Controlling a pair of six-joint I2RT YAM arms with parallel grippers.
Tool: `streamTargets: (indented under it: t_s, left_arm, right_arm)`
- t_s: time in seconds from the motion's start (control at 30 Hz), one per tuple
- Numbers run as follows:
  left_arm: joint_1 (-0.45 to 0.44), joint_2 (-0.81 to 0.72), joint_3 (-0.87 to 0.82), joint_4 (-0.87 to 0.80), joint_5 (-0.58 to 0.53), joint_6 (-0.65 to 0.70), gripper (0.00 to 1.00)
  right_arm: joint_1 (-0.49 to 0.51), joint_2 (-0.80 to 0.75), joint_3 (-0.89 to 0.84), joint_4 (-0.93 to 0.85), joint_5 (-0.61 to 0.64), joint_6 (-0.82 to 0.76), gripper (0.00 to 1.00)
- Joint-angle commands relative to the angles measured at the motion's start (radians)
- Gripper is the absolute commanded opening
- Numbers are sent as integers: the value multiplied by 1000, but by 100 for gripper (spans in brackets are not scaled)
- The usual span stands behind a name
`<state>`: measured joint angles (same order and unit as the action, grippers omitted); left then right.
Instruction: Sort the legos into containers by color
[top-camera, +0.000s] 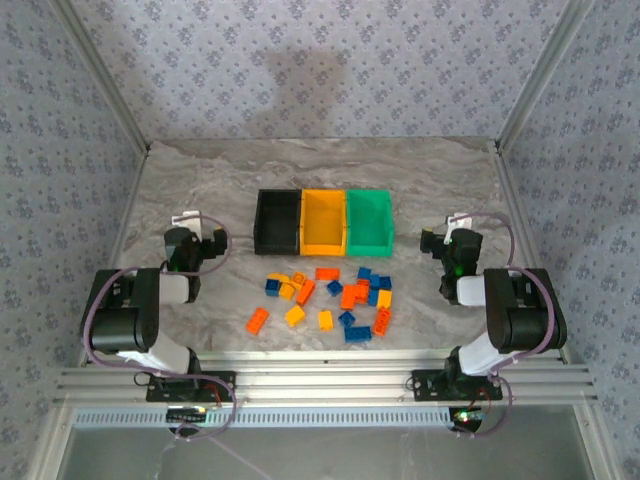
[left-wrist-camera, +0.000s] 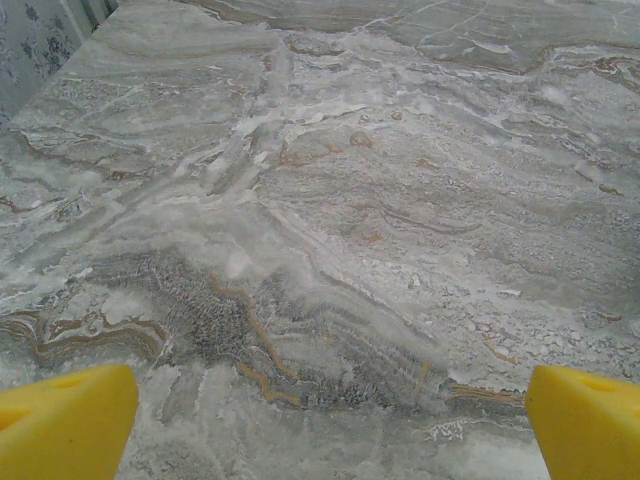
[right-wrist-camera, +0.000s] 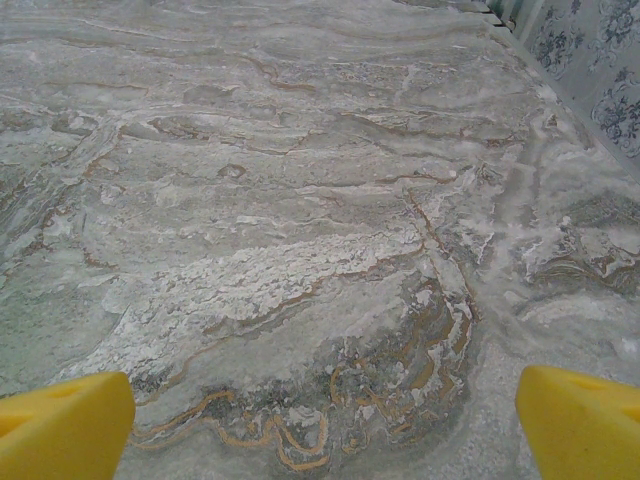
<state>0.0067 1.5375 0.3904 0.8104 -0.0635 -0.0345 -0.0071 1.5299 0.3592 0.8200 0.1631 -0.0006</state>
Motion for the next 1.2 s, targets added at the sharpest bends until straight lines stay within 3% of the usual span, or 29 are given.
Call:
streamTargets:
  t_s: [0.0, 0.37, 0.5, 0.67, 0.73, 0.83, 0.9, 0.93, 1.0, 1.07, 1.17]
  left_arm:
    - [7, -1, 24, 6, 17, 12, 100]
    - [5, -13, 29, 0, -1, 7, 100]
    - [-5, -152, 153, -329, -73, -10, 100]
    - [-16, -291, 162, -390, -111, -69, 100]
    - [-19, -348, 161, -388, -98, -109, 100]
    - [-19, -403, 167, -354, -22, -184, 100]
    - [-19, -414, 185, -368, -50, -329, 100]
    - [-19, -418, 203, -429, -91, -436, 100]
    - [-11, -424, 290, -730, -224, -752, 100]
    - [4, -406, 336, -813, -163, -790, 100]
    - [3, -401, 320, -787, -72, -824, 100]
  right_arm:
    - [-1, -4, 16, 24, -5, -1, 100]
    - [-11, -10, 14, 26, -20, 4, 100]
    - [-9, -112, 104, -232, 40, 28, 100]
    - [21, -190, 205, -485, 91, 98, 100]
    - [76, -232, 225, -565, 196, 124, 100]
    - [198, -276, 283, -711, 471, 152, 100]
    - [236, -280, 322, -803, 577, 286, 100]
    - [234, -281, 341, -870, 563, 397, 100]
    - [200, -287, 418, -1147, 490, 761, 100]
    - [144, -287, 421, -1126, 277, 738, 100]
    - [141, -298, 391, -1092, 160, 741, 100]
